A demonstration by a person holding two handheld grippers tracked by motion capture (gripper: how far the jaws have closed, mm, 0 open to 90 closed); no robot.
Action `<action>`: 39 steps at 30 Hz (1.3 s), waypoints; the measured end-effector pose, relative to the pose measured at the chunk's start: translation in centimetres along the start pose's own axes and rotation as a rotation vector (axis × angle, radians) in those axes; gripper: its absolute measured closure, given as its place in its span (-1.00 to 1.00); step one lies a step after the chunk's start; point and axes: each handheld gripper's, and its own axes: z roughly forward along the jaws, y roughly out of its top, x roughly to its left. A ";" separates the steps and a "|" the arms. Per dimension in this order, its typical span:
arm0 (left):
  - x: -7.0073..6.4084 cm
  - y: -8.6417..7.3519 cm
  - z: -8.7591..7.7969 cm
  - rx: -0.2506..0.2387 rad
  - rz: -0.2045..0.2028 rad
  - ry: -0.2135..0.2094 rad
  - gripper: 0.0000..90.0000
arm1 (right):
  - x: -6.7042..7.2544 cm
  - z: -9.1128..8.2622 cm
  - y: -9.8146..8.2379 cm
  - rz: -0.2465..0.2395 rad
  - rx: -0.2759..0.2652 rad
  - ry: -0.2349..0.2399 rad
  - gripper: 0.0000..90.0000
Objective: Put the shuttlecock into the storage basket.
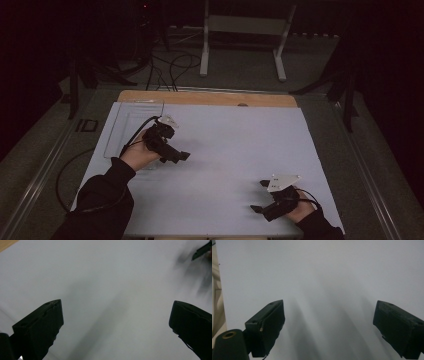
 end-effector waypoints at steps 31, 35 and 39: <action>-4.7 -4.0 3.2 -0.008 0.120 -0.126 -0.99 | 0.0 -0.1 -0.1 -0.013 0.009 -0.010 -0.77; -5.0 -4.9 3.4 -0.013 0.133 -0.153 -0.99 | 0.0 -0.2 0.0 -0.014 0.005 -0.010 -0.77; -5.3 -5.9 3.6 0.004 0.149 -0.145 -0.99 | 0.0 -0.2 -0.1 -0.014 0.006 -0.010 -0.77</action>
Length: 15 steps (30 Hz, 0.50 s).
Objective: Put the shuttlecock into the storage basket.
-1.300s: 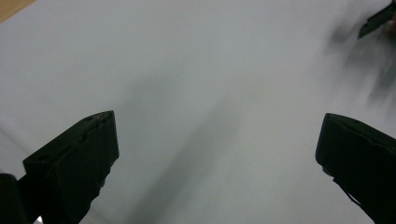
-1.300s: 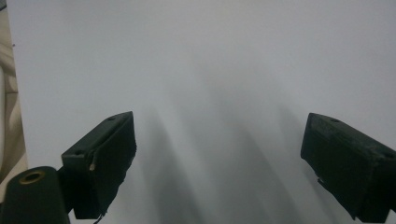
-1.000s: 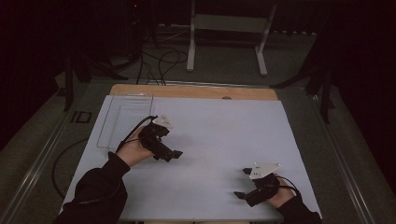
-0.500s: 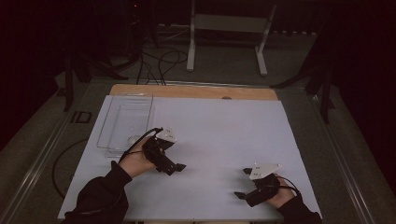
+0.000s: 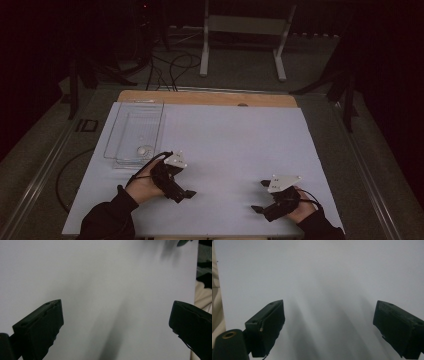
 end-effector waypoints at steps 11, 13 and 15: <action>-1.4 -2.4 0.5 0.035 0.014 0.028 -0.99 | 0.1 0.0 0.0 -0.008 0.006 -0.006 -0.77; -1.5 -2.8 0.5 0.033 0.004 0.031 -0.99 | 0.1 0.0 0.0 -0.008 0.010 -0.009 -0.77; -1.6 -3.2 0.4 0.039 0.001 0.035 -0.99 | 0.2 0.0 0.0 -0.012 0.012 -0.010 -0.77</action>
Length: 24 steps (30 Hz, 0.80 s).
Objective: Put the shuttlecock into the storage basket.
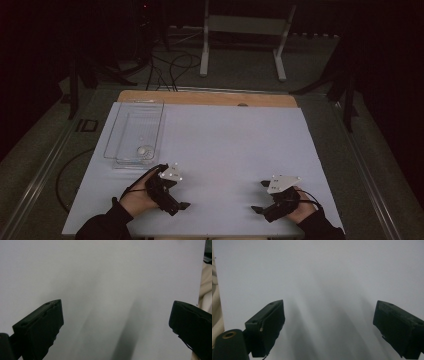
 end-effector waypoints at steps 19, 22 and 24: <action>-0.4 -4.1 -1.3 0.009 -0.083 0.094 -0.99 | 0.1 0.1 -0.1 0.000 0.006 -0.004 -0.77; -0.3 -4.6 -1.5 0.001 -0.102 0.107 -0.99 | 0.1 0.0 -0.1 -0.003 0.005 -0.004 -0.77; -0.2 -5.0 -1.7 -0.006 -0.118 0.111 -0.99 | 0.1 0.0 -0.1 -0.002 0.006 -0.007 -0.77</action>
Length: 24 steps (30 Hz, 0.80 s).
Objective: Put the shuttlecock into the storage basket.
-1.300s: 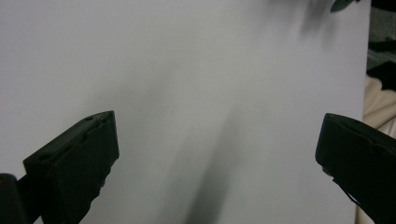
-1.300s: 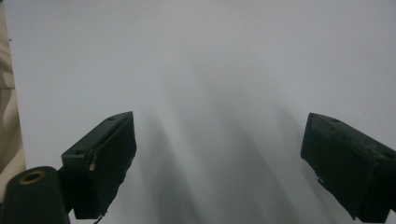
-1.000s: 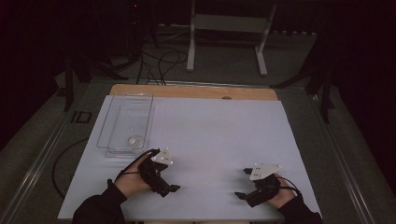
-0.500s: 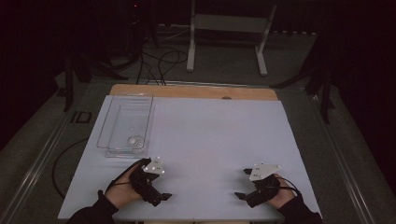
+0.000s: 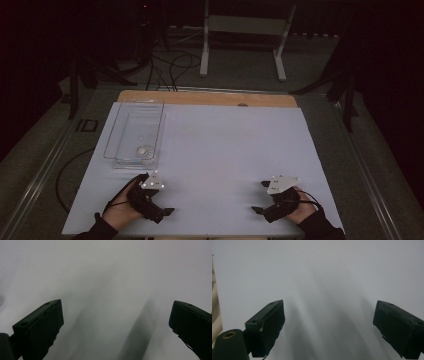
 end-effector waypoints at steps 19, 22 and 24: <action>1.4 -2.4 -0.4 -0.099 -0.055 0.042 -0.99 | 0.1 0.1 -0.4 -0.010 0.006 -0.013 -0.77; 1.5 -2.5 -0.5 -0.129 -0.066 0.056 -0.99 | 0.1 0.2 -0.5 -0.010 0.007 -0.014 -0.77; 1.5 -2.5 -0.6 -0.145 -0.070 0.063 -0.99 | 0.1 0.2 -0.5 -0.011 0.008 -0.015 -0.77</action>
